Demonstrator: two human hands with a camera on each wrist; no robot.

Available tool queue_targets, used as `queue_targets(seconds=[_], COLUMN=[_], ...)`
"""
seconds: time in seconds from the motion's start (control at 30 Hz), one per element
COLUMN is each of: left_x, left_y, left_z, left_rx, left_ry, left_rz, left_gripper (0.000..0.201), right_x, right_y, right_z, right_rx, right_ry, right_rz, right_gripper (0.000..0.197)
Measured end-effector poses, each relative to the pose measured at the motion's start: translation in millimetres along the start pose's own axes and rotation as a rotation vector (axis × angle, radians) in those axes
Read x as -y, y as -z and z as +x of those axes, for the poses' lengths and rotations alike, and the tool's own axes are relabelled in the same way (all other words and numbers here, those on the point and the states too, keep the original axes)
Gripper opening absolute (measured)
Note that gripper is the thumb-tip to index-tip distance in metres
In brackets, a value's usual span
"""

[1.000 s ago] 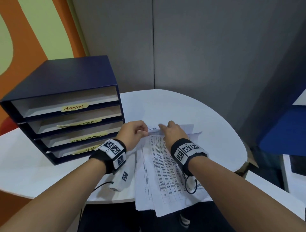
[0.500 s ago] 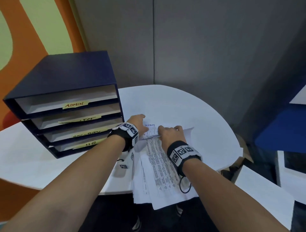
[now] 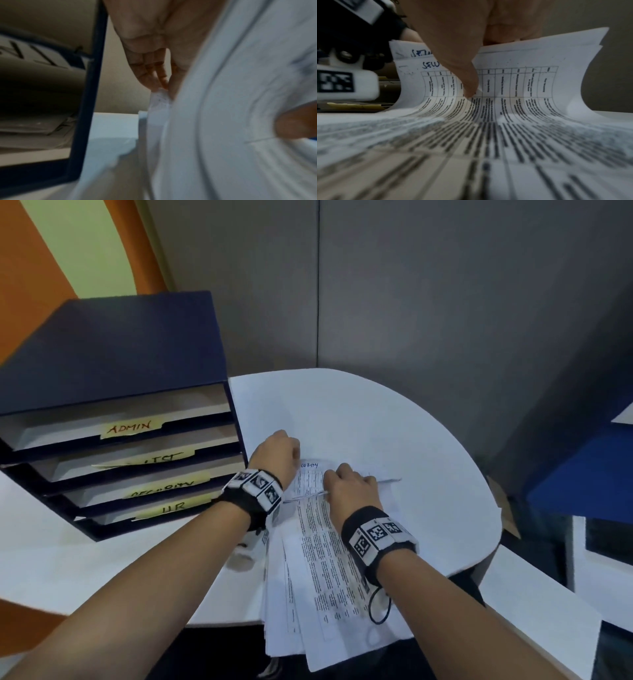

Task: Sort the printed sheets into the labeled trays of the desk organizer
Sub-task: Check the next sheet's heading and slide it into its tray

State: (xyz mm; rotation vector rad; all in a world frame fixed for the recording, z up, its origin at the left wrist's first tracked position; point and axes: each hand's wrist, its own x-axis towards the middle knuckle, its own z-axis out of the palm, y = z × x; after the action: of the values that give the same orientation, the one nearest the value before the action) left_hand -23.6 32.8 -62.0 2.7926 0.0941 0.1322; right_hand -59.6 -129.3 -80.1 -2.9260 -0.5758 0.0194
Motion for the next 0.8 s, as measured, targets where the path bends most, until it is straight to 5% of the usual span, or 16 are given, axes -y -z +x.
queue_targets(seconds=[0.17, 0.37, 0.63, 0.8], left_x=[9.5, 20.9, 25.4, 26.1], left_y=[7.9, 11.4, 16.2, 12.9], left_z=[-37.4, -67.4, -63.8, -63.5], left_rx=[-0.012, 0.082, 0.048, 0.018], left_ry=[0.038, -0.049, 0.211, 0.224], left_rz=[-0.264, -0.317, -0.689, -0.618], left_gripper=[0.026, 0.022, 0.020, 0.013], right_x=[0.0, -0.9, -0.1, -1.9], right_y=[0.3, 3.9, -2.5, -5.1], right_z=[1.7, -6.1, -14.8, -12.1], right_rx=[-0.090, -0.111, -0.127, -0.123], right_ry=[-0.009, 0.058, 0.101, 0.111], right_rz=[0.078, 0.000, -0.056, -0.119], right_gripper=[0.060, 0.033, 0.068, 0.068])
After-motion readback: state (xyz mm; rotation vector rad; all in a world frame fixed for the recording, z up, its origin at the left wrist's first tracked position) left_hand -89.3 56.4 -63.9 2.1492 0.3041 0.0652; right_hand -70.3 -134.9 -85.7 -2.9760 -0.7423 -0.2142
